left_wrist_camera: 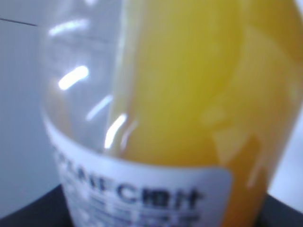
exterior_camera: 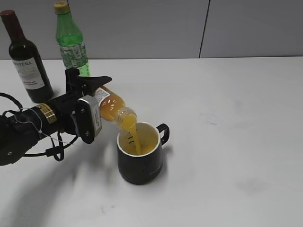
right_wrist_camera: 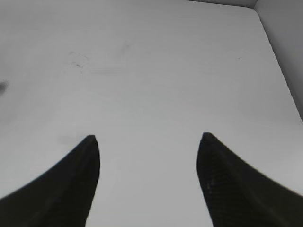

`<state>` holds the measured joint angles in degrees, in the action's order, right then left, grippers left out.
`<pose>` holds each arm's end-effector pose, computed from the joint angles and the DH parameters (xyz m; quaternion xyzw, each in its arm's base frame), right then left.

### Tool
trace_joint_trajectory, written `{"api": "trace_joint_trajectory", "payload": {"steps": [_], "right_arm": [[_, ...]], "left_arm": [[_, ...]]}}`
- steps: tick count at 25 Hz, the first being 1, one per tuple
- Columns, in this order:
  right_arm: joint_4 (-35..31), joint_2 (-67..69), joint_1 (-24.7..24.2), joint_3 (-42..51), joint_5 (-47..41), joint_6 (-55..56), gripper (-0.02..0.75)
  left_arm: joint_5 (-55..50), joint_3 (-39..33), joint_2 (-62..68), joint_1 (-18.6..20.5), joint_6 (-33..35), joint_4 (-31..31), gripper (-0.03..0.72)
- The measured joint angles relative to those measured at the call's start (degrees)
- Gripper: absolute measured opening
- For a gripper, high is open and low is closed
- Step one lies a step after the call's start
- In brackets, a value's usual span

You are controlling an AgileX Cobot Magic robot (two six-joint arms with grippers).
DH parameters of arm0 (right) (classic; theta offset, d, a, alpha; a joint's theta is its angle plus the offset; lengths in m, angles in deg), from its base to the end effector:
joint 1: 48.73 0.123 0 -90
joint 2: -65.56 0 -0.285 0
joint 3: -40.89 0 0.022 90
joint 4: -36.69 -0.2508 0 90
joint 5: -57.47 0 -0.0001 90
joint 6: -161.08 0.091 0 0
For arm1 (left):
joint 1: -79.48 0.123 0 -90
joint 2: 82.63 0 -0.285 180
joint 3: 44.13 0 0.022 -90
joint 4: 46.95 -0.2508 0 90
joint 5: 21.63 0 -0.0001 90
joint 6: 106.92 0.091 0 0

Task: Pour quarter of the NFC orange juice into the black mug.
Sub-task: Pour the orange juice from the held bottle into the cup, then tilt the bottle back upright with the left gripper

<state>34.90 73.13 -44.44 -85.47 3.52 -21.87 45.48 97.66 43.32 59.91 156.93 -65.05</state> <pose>0.0088 0.0030 0.2619 -0.0523 0.8424 0.0219 0.5358 0.3147 -0.1395 0.1060 0.6686 0.3472 0.2903 0.5900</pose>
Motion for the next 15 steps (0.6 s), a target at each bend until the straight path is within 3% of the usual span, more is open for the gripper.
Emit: {"api": "trace_joint_trajectory", "payload": {"steps": [15], "right_arm": [[0.0,0.0,0.0,0.0,0.0,0.0,0.494]], "left_arm": [[0.0,0.0,0.0,0.0,0.0,0.17,0.47]]}}
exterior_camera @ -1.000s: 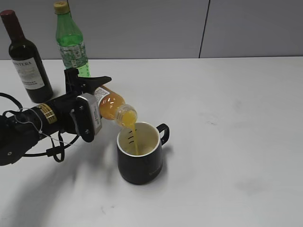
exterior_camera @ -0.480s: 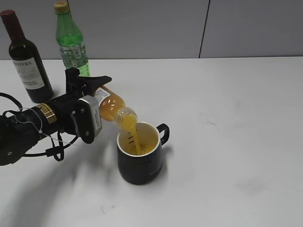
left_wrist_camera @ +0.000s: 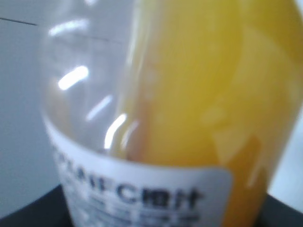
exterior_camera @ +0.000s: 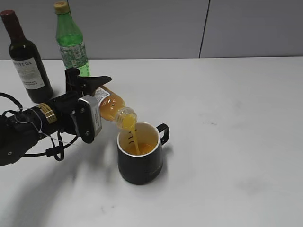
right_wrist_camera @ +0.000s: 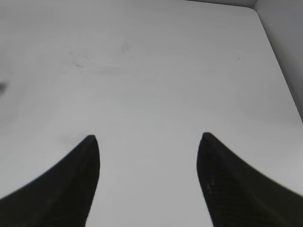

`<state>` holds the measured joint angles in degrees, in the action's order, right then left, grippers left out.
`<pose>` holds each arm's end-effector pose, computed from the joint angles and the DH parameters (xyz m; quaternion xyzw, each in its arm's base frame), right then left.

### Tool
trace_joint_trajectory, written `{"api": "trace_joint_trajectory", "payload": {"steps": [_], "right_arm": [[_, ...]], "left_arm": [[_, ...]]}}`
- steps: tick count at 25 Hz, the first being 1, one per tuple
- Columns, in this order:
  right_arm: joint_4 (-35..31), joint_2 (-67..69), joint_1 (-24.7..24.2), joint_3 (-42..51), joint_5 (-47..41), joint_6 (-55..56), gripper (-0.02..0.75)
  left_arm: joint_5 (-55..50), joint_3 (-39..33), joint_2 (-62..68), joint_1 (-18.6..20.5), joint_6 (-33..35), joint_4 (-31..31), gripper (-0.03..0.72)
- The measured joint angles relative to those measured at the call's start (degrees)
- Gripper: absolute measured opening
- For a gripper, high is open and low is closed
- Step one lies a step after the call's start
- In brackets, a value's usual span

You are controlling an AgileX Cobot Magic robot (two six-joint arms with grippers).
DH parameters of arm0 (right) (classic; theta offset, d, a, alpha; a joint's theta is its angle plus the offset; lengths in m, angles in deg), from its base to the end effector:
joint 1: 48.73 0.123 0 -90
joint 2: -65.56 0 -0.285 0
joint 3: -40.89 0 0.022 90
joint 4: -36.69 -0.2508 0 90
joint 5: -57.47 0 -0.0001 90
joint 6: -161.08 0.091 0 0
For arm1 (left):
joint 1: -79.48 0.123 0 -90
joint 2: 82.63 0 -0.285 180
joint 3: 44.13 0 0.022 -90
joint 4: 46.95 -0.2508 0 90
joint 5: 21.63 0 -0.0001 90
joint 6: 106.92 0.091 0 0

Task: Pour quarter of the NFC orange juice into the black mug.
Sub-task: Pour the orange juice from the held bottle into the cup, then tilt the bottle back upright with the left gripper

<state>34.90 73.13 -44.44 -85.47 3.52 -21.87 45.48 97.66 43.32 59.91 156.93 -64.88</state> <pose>0.0088 0.0030 0.2619 -0.0523 0.8424 0.0219 0.5358 0.3148 -0.1393 0.1061 0.6679 0.3483 0.2909 0.5898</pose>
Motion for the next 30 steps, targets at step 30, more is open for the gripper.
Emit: {"api": "trace_joint_trajectory", "payload": {"steps": [30], "right_arm": [[0.0,0.0,0.0,0.0,0.0,0.0,0.494]], "left_arm": [[0.0,0.06,0.0,0.0,2.01,0.17,0.47]]}}
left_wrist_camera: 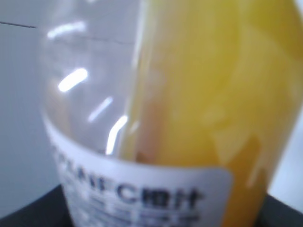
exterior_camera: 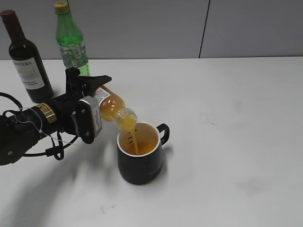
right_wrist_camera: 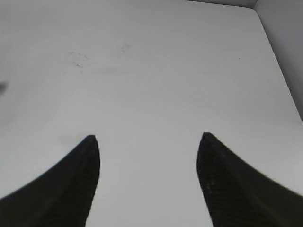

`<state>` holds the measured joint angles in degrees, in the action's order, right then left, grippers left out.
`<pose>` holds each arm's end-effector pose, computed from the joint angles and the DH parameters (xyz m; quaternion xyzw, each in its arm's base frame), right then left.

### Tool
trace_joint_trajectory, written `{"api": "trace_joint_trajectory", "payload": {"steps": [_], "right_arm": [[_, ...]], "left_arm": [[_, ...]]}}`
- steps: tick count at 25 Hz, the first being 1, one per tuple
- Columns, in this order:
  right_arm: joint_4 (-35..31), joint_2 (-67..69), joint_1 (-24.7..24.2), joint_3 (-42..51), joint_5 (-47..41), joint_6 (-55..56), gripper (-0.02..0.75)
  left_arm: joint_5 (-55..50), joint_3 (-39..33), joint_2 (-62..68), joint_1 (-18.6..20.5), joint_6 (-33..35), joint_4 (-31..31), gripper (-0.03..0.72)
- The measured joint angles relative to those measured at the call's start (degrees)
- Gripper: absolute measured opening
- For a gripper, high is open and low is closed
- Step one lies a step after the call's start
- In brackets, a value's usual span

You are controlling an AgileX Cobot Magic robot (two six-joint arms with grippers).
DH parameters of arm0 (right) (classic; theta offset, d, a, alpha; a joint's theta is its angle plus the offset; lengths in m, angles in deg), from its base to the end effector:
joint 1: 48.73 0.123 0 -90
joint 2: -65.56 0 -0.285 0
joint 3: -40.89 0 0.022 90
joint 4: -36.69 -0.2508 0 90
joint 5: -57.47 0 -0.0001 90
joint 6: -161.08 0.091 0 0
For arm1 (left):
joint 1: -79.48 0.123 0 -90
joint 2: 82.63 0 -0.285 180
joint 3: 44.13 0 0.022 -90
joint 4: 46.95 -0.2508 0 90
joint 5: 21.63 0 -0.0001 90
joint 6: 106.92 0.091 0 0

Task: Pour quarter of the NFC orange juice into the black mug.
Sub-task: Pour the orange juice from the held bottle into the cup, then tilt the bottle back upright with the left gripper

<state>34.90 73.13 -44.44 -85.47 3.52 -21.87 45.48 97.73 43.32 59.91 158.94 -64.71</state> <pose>0.0088 0.0030 0.2619 -0.0523 0.8424 0.0219 0.5358 0.3153 -0.1392 0.1063 0.6730 0.3374 0.3022 0.5847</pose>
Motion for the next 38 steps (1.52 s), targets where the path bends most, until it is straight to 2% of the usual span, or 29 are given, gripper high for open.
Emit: {"api": "trace_joint_trajectory", "payload": {"steps": [38], "right_arm": [[0.0,0.0,0.0,0.0,0.0,0.0,0.494]], "left_arm": [[0.0,0.01,0.0,0.0,1.49,0.05,0.47]]}}
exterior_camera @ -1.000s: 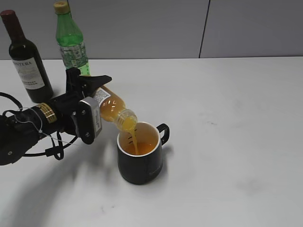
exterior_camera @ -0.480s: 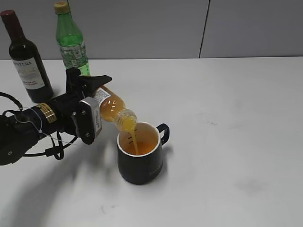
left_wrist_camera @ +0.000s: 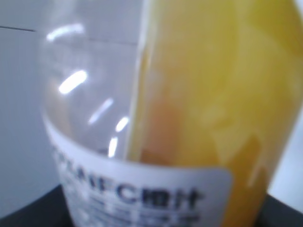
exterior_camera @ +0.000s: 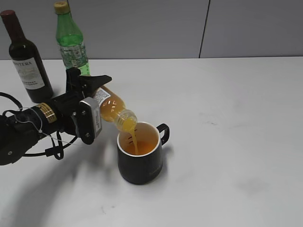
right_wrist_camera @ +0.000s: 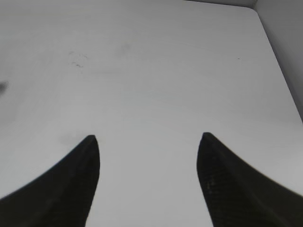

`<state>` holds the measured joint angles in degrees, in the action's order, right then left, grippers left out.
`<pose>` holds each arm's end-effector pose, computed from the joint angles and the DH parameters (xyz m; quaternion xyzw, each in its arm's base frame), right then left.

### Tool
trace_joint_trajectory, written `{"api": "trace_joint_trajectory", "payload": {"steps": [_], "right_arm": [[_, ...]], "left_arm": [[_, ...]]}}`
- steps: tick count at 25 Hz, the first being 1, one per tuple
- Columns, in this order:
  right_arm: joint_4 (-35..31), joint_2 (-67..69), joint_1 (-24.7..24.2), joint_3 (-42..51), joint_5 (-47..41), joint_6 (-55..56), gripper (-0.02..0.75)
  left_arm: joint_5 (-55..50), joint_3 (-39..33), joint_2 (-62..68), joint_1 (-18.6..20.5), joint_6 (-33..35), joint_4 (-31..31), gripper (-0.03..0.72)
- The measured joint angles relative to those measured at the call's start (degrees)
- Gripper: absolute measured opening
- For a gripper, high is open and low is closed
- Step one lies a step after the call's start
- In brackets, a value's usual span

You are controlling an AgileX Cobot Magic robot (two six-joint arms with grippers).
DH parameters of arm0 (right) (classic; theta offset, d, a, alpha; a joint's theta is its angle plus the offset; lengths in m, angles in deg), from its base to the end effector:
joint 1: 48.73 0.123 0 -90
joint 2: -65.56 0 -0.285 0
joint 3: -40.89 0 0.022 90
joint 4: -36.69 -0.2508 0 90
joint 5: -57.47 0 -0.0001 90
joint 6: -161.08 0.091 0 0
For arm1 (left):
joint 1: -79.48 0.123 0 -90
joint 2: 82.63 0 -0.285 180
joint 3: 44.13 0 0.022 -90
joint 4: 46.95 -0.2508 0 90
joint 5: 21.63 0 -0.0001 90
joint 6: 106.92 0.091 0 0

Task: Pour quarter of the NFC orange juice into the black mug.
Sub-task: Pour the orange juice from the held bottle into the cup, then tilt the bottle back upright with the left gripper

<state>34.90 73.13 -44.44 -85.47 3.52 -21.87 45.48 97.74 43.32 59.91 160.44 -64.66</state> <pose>0.0088 0.0030 0.2619 -0.0523 0.8424 0.0219 0.5358 0.3154 -0.1392 0.1063 0.6771 0.3289 0.3100 0.5807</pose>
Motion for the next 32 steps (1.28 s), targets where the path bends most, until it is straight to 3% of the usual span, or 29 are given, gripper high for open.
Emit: {"api": "trace_joint_trajectory", "payload": {"steps": [21,26,32], "right_arm": [[0.0,0.0,0.0,0.0,0.0,0.0,0.494],[0.0,0.0,0.0,0.0,0.0,0.0,0.494],[0.0,0.0,0.0,0.0,0.0,0.0,0.494]], "left_arm": [[0.04,0.0,0.0,0.0,0.04,0.15,0.47],[0.06,0.0,0.0,0.0,-4.02,0.15,0.47],[0.06,0.0,0.0,0.0,-14.44,0.15,0.47]]}}
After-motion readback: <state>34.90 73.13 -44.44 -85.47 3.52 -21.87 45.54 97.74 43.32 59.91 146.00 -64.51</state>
